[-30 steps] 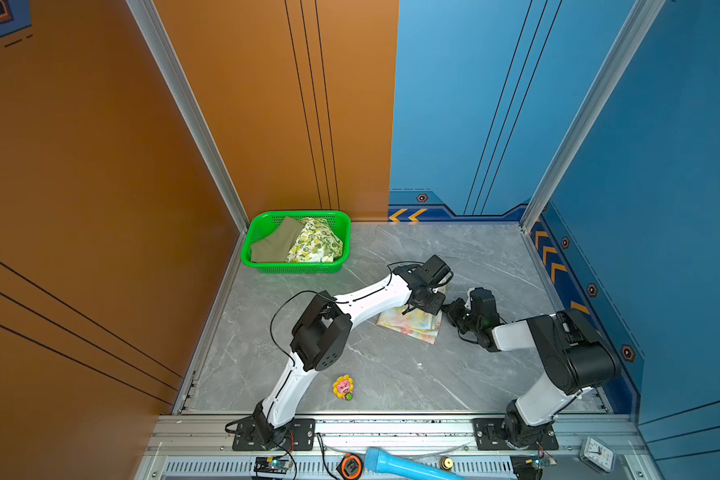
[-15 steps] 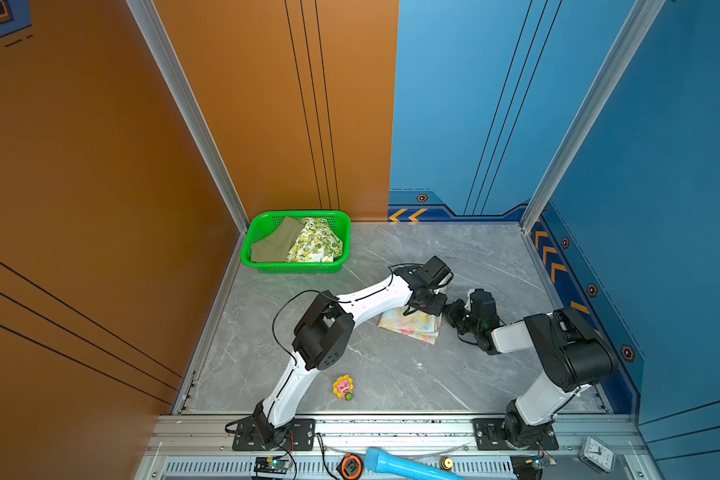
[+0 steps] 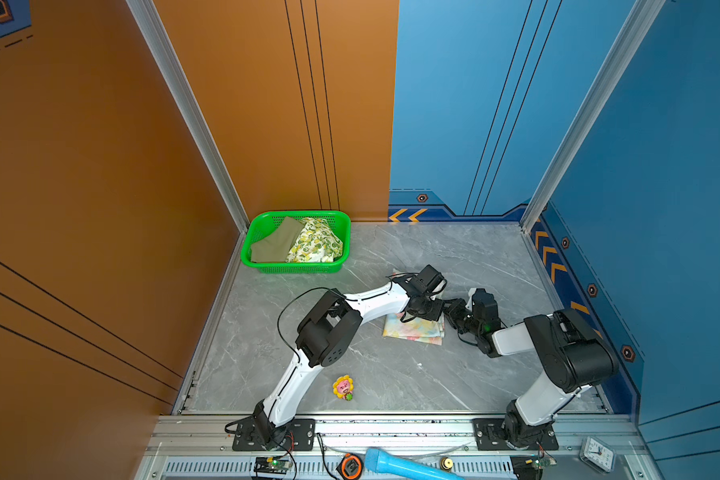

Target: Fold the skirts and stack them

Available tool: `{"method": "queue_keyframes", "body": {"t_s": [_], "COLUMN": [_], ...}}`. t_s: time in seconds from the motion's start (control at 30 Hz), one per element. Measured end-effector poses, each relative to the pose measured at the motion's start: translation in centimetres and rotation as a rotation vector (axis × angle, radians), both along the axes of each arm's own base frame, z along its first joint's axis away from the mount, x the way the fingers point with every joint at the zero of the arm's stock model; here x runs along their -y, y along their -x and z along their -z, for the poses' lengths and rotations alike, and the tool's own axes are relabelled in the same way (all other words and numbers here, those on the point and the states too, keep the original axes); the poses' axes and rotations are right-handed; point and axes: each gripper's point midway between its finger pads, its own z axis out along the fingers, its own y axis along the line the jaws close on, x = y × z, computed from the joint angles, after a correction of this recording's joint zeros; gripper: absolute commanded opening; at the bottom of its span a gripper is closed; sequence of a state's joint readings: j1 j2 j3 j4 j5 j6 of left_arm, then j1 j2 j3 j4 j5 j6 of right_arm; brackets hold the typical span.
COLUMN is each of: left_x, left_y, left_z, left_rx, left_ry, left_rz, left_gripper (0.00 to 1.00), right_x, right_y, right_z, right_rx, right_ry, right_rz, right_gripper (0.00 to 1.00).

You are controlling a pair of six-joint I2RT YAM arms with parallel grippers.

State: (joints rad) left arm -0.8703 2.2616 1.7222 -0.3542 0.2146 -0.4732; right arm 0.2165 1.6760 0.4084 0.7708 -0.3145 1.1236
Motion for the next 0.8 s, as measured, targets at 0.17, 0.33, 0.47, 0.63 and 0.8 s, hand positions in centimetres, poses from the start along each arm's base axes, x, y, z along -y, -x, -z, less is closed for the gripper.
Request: {"method": "queue_keyframes", "body": {"t_s": [0.17, 0.33, 0.47, 0.63, 0.8], "left_x": [0.5, 1.0, 1.2, 1.3, 1.3], "left_y": [0.0, -0.2, -0.6, -0.6, -0.5], "left_z": [0.3, 0.2, -0.1, 0.3, 0.0], "left_rx": [-0.001, 0.006, 0.016, 0.021, 0.022], "left_ry": [0.044, 0.076, 0.099, 0.121, 0.156], "left_rz": [-0.004, -0.006, -0.008, -0.01, -0.011], "left_gripper": [0.0, 0.07, 0.09, 0.18, 0.32], "right_x": [0.2, 0.2, 0.2, 0.5, 1.3], "right_y": [0.1, 0.0, 0.1, 0.0, 0.1], "right_z": [-0.2, -0.3, -0.2, -0.3, -0.4], "right_rx": [0.005, 0.008, 0.013, 0.013, 0.008], "right_ry": [-0.001, 0.002, 0.011, 0.019, 0.027], "right_rz": [0.005, 0.003, -0.006, -0.013, -0.012], "right_gripper": [0.41, 0.43, 0.43, 0.44, 0.48]}}
